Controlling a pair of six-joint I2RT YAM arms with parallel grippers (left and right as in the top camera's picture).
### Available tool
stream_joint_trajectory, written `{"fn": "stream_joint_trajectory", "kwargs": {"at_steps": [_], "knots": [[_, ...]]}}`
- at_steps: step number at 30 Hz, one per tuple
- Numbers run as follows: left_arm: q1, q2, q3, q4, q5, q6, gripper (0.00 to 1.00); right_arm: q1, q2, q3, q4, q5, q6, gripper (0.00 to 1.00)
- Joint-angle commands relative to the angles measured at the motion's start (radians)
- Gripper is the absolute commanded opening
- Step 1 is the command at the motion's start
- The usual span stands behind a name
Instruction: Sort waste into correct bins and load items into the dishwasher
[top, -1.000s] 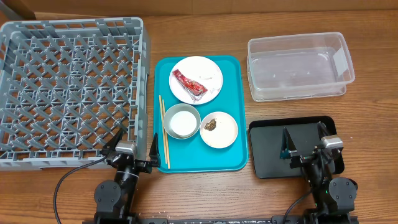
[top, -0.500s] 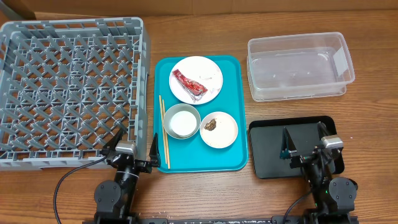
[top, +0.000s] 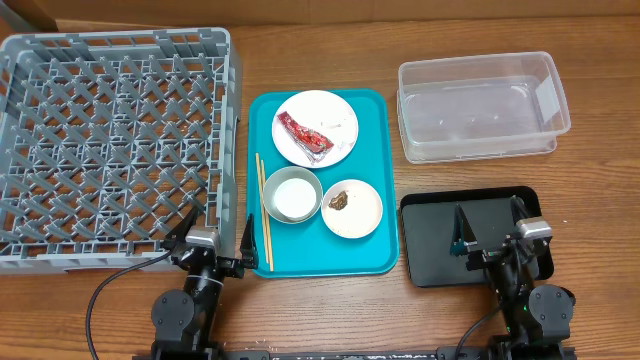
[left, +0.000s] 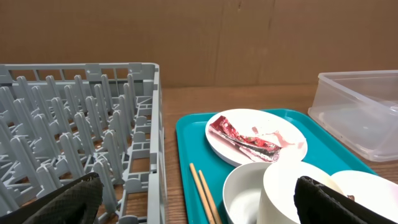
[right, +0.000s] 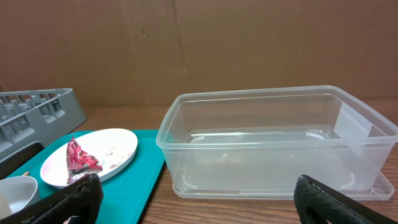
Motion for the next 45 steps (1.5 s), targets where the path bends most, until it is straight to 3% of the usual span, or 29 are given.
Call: {"fn": "stream_joint_trajectory", "kwargs": {"at_steps": [1, 11, 14, 20, 29, 38, 45], "knots": [[-0.006, -0.005, -0.004, -0.002, 0.0, 0.008, 1.0, -0.004, -0.005, -0.01, 0.006, 0.009, -0.003, 1.0], [-0.006, -0.005, -0.004, -0.003, 0.0, 0.002, 1.0, -0.004, -0.005, -0.01, 0.006, 0.006, 0.003, 1.0], [-0.006, -0.004, -0.004, -0.003, -0.003, -0.008, 1.0, -0.004, -0.005, -0.01, 0.005, 0.014, 0.063, 1.0], [-0.006, 0.005, 0.01, -0.031, -0.035, -0.127, 1.0, -0.004, -0.003, 0.0, -0.016, 0.016, 0.165, 1.0], [-0.006, 0.124, 0.289, -0.396, -0.059, -0.164, 1.0, -0.004, 0.099, 0.193, -0.227, -0.004, 0.186, 1.0], [-0.006, 0.489, 0.652, -0.708, -0.058, -0.164, 1.0, -0.004, 0.467, 0.541, -0.467, -0.038, 0.185, 1.0], [-0.006, 0.773, 0.909, -0.923, -0.026, -0.164, 1.0, -0.004, 0.797, 0.85, -0.745, -0.04, 0.185, 1.0]]}}
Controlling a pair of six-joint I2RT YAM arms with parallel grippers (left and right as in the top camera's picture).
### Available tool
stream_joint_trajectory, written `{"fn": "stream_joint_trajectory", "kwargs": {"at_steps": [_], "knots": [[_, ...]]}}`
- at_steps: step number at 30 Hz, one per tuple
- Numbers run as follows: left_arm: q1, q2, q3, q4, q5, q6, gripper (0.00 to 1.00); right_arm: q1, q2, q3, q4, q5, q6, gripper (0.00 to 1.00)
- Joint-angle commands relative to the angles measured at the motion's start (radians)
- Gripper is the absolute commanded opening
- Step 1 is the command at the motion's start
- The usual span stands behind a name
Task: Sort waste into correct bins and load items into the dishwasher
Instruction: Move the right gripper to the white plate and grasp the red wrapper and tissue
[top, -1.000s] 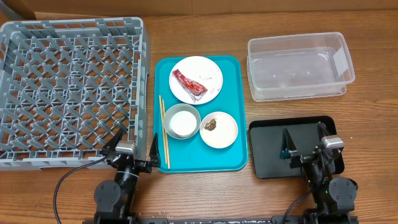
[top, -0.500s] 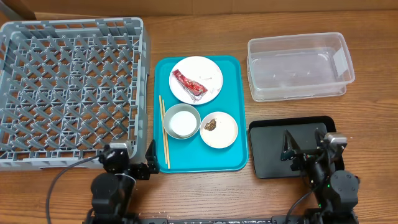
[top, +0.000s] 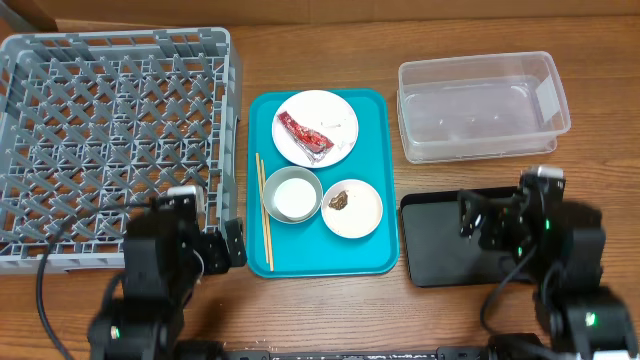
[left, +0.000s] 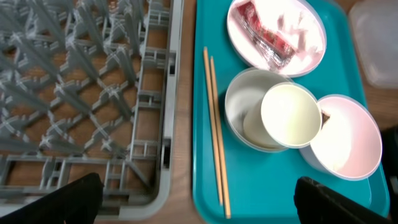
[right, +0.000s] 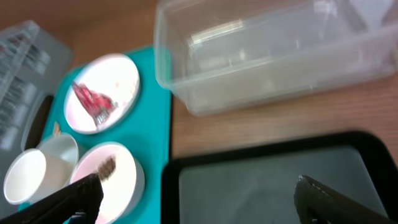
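A teal tray (top: 320, 255) holds a white plate (top: 335, 120) with a red wrapper (top: 303, 133). Also on it are a white bowl (top: 292, 194) with a cup (left: 290, 115) inside, a plate (top: 362, 212) with a brown food scrap (top: 339, 200), and chopsticks (top: 264, 212). The grey dish rack (top: 110, 140) is at the left. My left gripper (top: 205, 235) hangs open and empty above the rack's near right corner and the tray's left edge. Open and empty too, my right gripper (top: 497, 215) is above the black tray (top: 440, 250).
A clear plastic bin (top: 480, 105) stands at the back right, behind the black tray. Bare wooden table (top: 320, 310) runs along the front edge and between the containers.
Both grippers were low near the table's front edge, facing level. Now they are higher and tilted down, the left over the rack corner and tray edge, the right over the black tray. Nothing was grasped.
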Motion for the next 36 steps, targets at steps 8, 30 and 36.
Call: {"fn": "stream_joint_trajectory", "kwargs": {"at_steps": [8, 30, 36], "knots": [[-0.006, 0.21, 0.171, -0.116, 0.078, -0.01, 1.0, -0.004, 0.32, 0.254, -0.126, -0.166, -0.013, 1.0], [0.361, 0.221, 0.203, -0.252, 0.078, -0.047, 1.0, 0.218, 0.832, 0.845, -0.295, -0.171, -0.185, 0.89], [0.373, 0.221, 0.203, -0.246, 0.078, -0.048, 1.0, 0.362, 0.979, 0.901, -0.095, -0.011, -0.215, 0.93]]}}
